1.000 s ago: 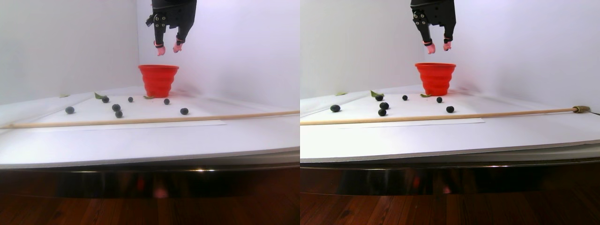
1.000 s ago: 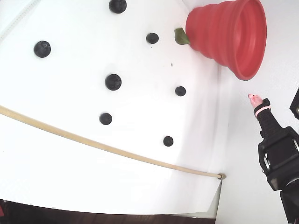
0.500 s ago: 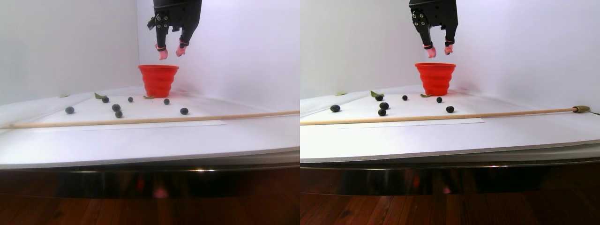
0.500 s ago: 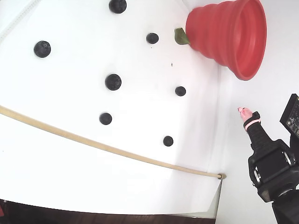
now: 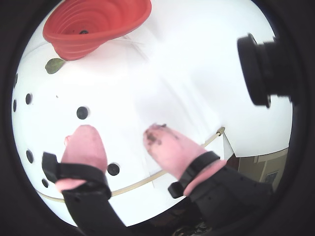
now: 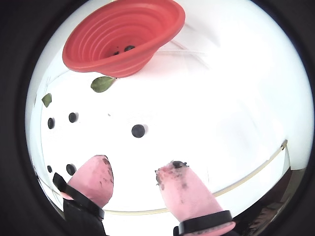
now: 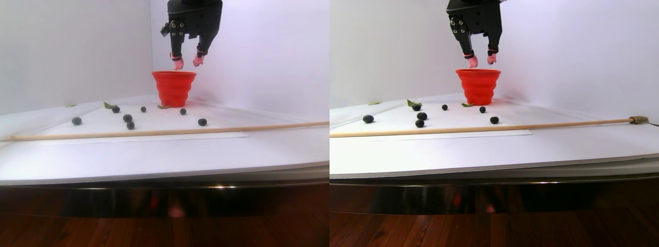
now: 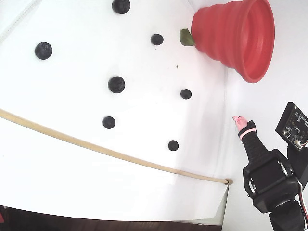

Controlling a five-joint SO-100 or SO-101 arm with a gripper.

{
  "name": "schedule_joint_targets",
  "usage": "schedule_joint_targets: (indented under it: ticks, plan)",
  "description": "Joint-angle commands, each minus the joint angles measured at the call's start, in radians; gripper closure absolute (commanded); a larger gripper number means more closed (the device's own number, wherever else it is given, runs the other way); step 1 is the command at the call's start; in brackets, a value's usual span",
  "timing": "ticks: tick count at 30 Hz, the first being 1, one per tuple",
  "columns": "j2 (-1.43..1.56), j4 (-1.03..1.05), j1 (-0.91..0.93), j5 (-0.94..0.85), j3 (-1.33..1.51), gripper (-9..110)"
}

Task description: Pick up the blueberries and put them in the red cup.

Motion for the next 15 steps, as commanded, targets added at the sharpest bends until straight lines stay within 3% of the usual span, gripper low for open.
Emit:
schedule_joint_targets:
  ticks: [1,15]
  plan:
    - [-0.003,-0.055,0.023,-0.005,-0.018,84]
    - [-0.15,-0.17,0.021,0.015,-0.049,84]
